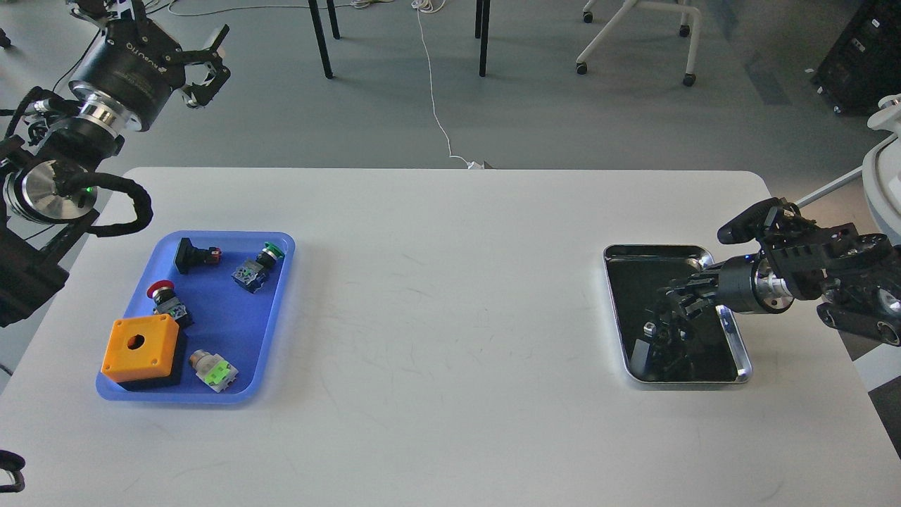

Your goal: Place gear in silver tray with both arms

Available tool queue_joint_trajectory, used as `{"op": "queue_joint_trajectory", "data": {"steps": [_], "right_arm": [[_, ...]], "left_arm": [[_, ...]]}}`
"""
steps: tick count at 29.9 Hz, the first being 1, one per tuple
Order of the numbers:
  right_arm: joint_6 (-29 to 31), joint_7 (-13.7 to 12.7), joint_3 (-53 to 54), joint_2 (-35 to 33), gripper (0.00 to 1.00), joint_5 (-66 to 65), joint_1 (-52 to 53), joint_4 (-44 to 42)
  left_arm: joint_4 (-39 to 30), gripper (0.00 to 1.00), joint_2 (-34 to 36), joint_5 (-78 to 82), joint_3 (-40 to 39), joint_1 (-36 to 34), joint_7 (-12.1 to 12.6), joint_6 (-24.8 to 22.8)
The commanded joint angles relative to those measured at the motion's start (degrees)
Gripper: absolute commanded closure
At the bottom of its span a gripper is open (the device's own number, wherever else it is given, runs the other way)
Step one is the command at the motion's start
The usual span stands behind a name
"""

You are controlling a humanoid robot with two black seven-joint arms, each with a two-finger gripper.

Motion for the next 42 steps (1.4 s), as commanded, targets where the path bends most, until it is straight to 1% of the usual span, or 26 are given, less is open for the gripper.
{"op": "queue_joint_trajectory", "data": {"steps": [1, 6, 7, 9, 14, 21, 25, 28, 32, 35, 39, 42], "right_arm": [[-1.0, 0.0, 0.15, -0.26, 0.51, 0.0, -0.68, 0.13], [-1.44, 0.0, 0.32, -0.35, 0.47, 0.0, -0.68, 0.4], [-1.52, 0.0, 0.41, -0.44, 0.44, 0.0, -0.68, 0.49], [-1.96, 0.0, 1.63, -0.52, 0.36, 0.26, -0.6, 0.66], [-2.23, 0.0, 9.44, -3.42, 0.04, 1.05, 0.2, 0.66], [-2.14, 0.0, 26.92, -7.03, 0.01, 0.97, 0.11, 0.4], [-2.31, 0.0, 38.17, -7.03, 0.01, 1.05, -0.24, -0.04], [-2.41, 0.0, 49.42, -6.06, 0.01, 1.32, -0.86, -0.57], [-1.97, 0.0, 59.98, -3.87, 0.01, 6.58, -3.4, -1.01], [-1.79, 0.0, 63.07, -2.02, 0.01, 10.01, -3.41, -1.36], [-1.61, 0.0, 65.09, -1.23, 0.01, 13.79, -3.58, -2.06], [-1.7, 0.0, 66.06, 0.0, 0.01, 19.31, -3.85, -2.33]], "left_arm": [[0.0, 0.02, -0.25, 0.04, 0.0, -0.08, 0.01, 0.1], [0.0, 0.02, -0.25, 0.04, 0.0, -0.17, 0.1, 0.18], [0.0, 0.02, -0.25, 0.04, 0.0, -0.25, 0.1, 0.18], [0.0, 0.02, -0.08, 0.04, -0.09, -0.26, 0.1, 0.45], [0.09, 0.02, 0.1, 0.22, -0.09, -0.34, 0.1, 0.62], [0.09, 0.02, 0.01, 0.57, 0.08, -0.52, 0.1, 0.97], [0.97, 0.02, -0.17, 0.75, 0.61, -0.69, 0.1, 0.97], [1.32, 0.02, -0.25, 0.75, 0.61, -0.78, 0.1, 0.97], [2.02, 0.02, -0.25, 0.75, 0.61, -0.7, 0.1, 0.71], [2.99, 0.02, -0.69, 0.75, 0.61, -0.78, 0.01, 0.45], [3.43, 0.02, -2.44, 0.57, 0.35, -0.96, -0.08, 0.18], [3.6, 0.02, -3.94, 0.57, 0.26, -0.96, 0.01, 0.27]]}}
